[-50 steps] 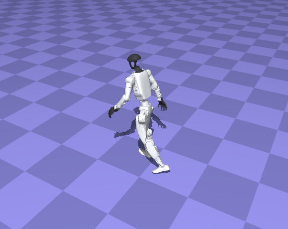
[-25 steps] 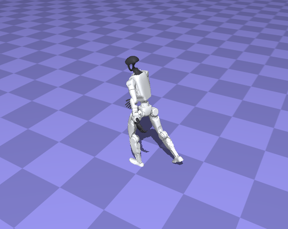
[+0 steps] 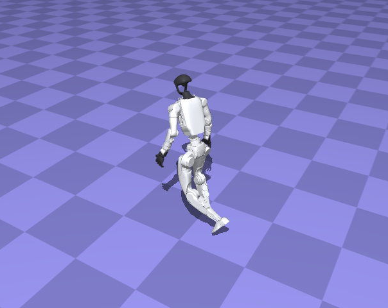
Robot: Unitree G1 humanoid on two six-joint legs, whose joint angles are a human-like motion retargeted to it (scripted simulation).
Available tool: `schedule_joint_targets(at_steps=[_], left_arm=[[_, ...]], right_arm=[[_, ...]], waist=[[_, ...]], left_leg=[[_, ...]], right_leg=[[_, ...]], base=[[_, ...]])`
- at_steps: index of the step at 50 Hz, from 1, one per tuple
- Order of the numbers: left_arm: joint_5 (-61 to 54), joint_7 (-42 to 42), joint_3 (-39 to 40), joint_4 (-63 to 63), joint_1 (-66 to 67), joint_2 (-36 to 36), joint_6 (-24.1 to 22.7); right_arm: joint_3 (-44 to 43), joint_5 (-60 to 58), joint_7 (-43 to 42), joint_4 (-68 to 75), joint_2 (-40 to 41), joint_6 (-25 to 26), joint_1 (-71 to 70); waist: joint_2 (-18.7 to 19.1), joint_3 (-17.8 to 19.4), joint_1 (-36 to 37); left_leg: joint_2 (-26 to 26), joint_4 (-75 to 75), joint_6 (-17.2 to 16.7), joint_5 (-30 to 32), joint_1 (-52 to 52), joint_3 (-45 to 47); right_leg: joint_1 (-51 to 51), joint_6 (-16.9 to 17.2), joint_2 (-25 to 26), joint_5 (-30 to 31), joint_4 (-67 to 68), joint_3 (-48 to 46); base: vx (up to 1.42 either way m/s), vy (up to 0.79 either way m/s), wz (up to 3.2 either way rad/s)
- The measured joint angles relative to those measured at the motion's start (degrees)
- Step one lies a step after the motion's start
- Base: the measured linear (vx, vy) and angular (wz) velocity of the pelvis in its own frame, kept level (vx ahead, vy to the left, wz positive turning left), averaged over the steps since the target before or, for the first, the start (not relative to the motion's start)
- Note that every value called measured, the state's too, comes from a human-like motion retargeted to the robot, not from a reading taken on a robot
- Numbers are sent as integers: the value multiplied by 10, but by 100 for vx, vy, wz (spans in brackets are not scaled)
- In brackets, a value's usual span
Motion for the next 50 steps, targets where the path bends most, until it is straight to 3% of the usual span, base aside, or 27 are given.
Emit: schedule_joint_targets(at_steps=[2, 5, 8, 10, 13, 15, 17, 20, 23, 25, 27, 29, 33, 35, 37, 39, 40, 42, 46, 48, 50], left_arm=[[91, 87, 5, 84, 44, -13, 59], [156, 80, 8, 220, 99, -14, 113], [168, 11, 38, 334, 150, 8, 93], [173, -17, 74, 379, 185, 26, 83], [181, -47, 120, 406, 211, 59, 84], [173, -51, 122, 407, 208, 79, 84], [165, -28, 108, 399, 179, 92, 82], [207, 45, 89, 367, 102, 96, 88], [260, 111, 59, 262, 27, 89, 103], [295, 120, 36, 165, -5, 87, 83], [320, 113, 14, 61, -22, 89, 45], [320, 111, 1, -38, -38, 90, 14], [210, 91, 5, -184, -80, 67, -29], [106, 20, 26, -217, -100, 42, -46], [1, -84, 46, -218, -107, 19, -43], [-56, -141, 61, -195, -96, 11, -24], [-63, -146, 64, -177, -83, 11, -14], [-9, -80, 54, -116, -42, 17, 8], [135, 25, 20, 51, 50, 14, 82], [175, 14, 20, 140, 98, 7, 97], [196, -11, 38, 218, 148, 4, 91]], right_arm=[[-79, 28, -84, -55, 31, -23, -23], [-153, 94, -107, -168, 95, -55, -20], [-118, 123, -25, -241, 132, -78, -13], [-80, 104, 42, -264, 131, -70, -19], [-55, 114, 151, -271, 124, -32, -30], [-48, 172, 194, -263, 118, -19, -24], [-48, 225, 182, -243, 109, -30, -6], [-63, 197, 60, -192, 103, -74, 30], [-77, 85, -112, -133, 115, -67, 68], [-77, 33, -148, -102, 121, -50, 102], [-70, 29, -98, -74, 115, -51, 142], [-63, 55, -27, -42, 101, -49, 177], [-56, 63, 69, 17, 62, 2, 217], [-58, 16, 127, 32, 40, 43, 223], [-55, -5, 199, 32, 18, 75, 223], [-47, 8, 235, 27, -2, 89, 206], [-44, 18, 233, 23, -11, 88, 192], [-60, 28, 148, -4, -22, 58, 161], [-133, 46, -56, -117, -2, -36, 137], [-146, 50, -77, -170, 27, -64, 141], [-133, 36, -44, -202, 55, -63, 140]], waist=[[-12, -17, 32], [-67, -46, 120], [-136, -69, 216], [-162, -77, 264], [-167, -62, 308], [-152, -34, 326], [-136, 5, 324], [-116, 50, 295], [-121, 30, 251], [-115, 0, 202], [-91, -31, 136], [-66, -52, 71], [-56, -65, -27], [-64, -61, -50], [-69, -52, -46], [-61, -32, -29], [-53, -21, -19], [-41, -7, -11], [-40, -31, 15], [-65, -53, 54], [-102, -72, 100]], left_leg=[[13, 54, 22, -58, -77, 34], [8, 16, 49, -95, -165, 89], [-7, -152, 41, -78, -205, 131], [-6, -291, 25, -59, -212, 145], [14, -459, -9, -58, -197, 197], [21, -482, -23, -35, -192, 191], [13, -384, 10, -54, -193, 139], [-3, -198, 64, -176, -192, 88], [-24, -182, 53, -209, -174, 79], [-31, -234, 34, -190, -140, 66], [-25, -291, 13, -145, -99, 39], [-17, -333, -12, -90, -59, 12], [-35, -380, -43, 4, 36, -43], [-50, -382, -40, 31, 89, -68], [-66, -321, -24, 48, 111, -79], [-66, -203, -15, 69, 95, -66], [-60, -134, -15, 78, 79, -53], [-33, 6, -3, 50, 23, -12], [29, 144, 47, -43, -118, 58], [30, 108, 61, -69, -166, 84], [20, 12, 59, -76, -193, 104]], right_leg=[[28, 21, 0, 14, -34, 17], [79, 58, -14, 95, -117, 67], [126, 100, -41, 218, -193, 114], [167, 118, -52, 286, -236, 131], [266, 117, -57, 347, -291, 134], [339, 97, -56, 365, -298, 131], [379, 68, -52, 346, -230, 140], [323, 54, -21, 236, 32, 184], [167, 33, -17, 152, 236, 178], [81, 1, -17, 113, 263, 149], [32, -22, -6, 93, 195, 105], [16, -22, 8, 105, 59, 64], [27, 33, 3, 164, -249, -13], [23, 62, -8, 196, -318, -64], [19, 47, -11, 223, -298, -68], [14, 3, 2, 173, -204, -27], [8, -15, 11, 128, -140, -2], [-1, -20, 22, 64, -39, 29], [33, 18, 33, 54, -30, 77], [64, 46, 29, 90, -69, 125], [93, 77, 15, 141, -107, 180]], base=[[118, -3, -111], [120, 2, -165], [123, 18, -182], [126, 35, -129], [127, 46, -51], [124, 49, 32], [120, 46, 113], [114, 36, 141], [107, 22, 90], [108, 16, 92], [111, 7, 119], [115, -4, 126], [123, -17, 92], [125, -21, -3], [120, -18, -95], [114, -13, -166], [112, -7, -178], [109, -2, -153], [105, 2, -134], [101, 7, -211], [99, 17, -251]])
